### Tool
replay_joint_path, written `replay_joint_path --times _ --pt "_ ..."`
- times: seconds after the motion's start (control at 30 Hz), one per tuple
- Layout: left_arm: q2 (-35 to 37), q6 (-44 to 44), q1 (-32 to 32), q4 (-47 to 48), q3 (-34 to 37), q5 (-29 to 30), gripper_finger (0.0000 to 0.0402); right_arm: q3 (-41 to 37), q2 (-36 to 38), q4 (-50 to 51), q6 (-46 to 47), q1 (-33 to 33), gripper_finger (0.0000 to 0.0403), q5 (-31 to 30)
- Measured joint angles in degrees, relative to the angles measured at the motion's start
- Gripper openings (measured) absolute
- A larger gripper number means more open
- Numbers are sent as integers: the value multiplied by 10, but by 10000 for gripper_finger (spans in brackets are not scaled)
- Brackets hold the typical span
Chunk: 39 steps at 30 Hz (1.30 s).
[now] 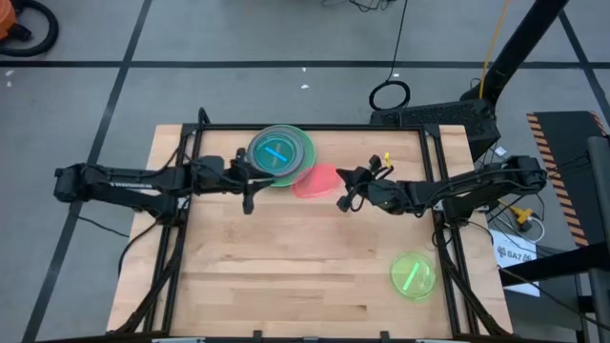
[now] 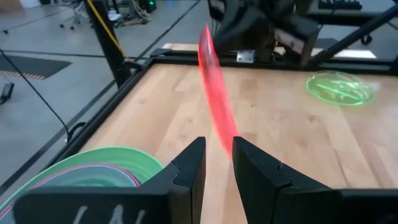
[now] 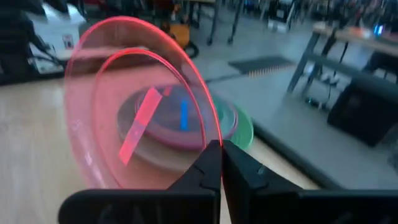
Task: Stack plastic plates
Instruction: Stack the red plate on the blue plate
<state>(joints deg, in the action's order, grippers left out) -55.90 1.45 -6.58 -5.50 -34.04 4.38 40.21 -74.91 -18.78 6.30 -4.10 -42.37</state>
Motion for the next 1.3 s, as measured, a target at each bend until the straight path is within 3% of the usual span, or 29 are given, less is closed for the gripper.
replay_joint_path --times 0.3,0.37,0.47,0.6,0.77,1.1,1.3 --pt "-41 1 -1 -23 0 2 89 0 0 -112 -122 5 0 -1" --pt "-40 2 -6 -18 -2 32 89 0 0 -132 -130 17 0 0" --pt "-23 4 -19 59 -30 108 88 0 0 -161 -123 48 0 14" --pt "1 25 -35 144 -76 178 88 24 -2 -152 -92 102 0 91" --pt "24 80 -47 147 -87 182 88 80 -35 -140 -91 159 0 174" --pt "95 175 -84 151 -87 213 88 261 -144 38 -42 248 0 243" --pt "134 194 -104 150 -87 216 88 385 -224 183 21 294 0 347"
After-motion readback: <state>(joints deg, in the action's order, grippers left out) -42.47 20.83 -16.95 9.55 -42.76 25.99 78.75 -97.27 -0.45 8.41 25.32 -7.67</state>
